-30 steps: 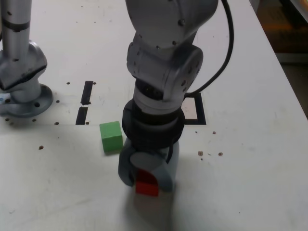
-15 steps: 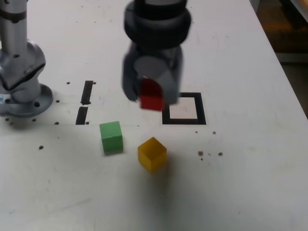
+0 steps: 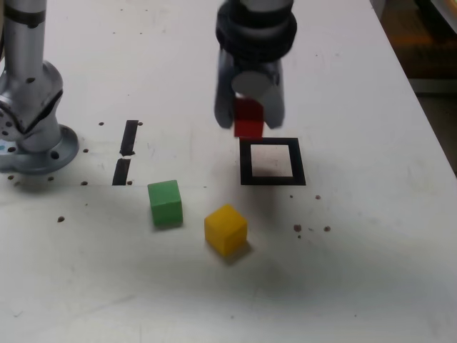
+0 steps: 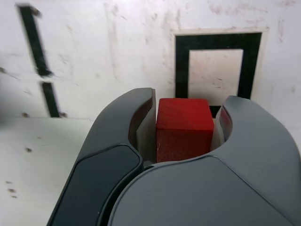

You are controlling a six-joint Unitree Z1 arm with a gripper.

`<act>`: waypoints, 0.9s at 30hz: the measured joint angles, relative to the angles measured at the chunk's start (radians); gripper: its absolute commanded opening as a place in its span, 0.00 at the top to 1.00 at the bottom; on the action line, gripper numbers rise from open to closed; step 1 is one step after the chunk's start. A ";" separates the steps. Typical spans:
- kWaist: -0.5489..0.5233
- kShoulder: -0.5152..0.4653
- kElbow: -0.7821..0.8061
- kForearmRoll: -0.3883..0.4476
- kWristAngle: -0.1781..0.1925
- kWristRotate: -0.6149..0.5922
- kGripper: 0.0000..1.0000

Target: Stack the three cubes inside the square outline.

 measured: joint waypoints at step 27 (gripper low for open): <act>0.076 0.094 0.136 -0.255 -0.029 -0.060 0.83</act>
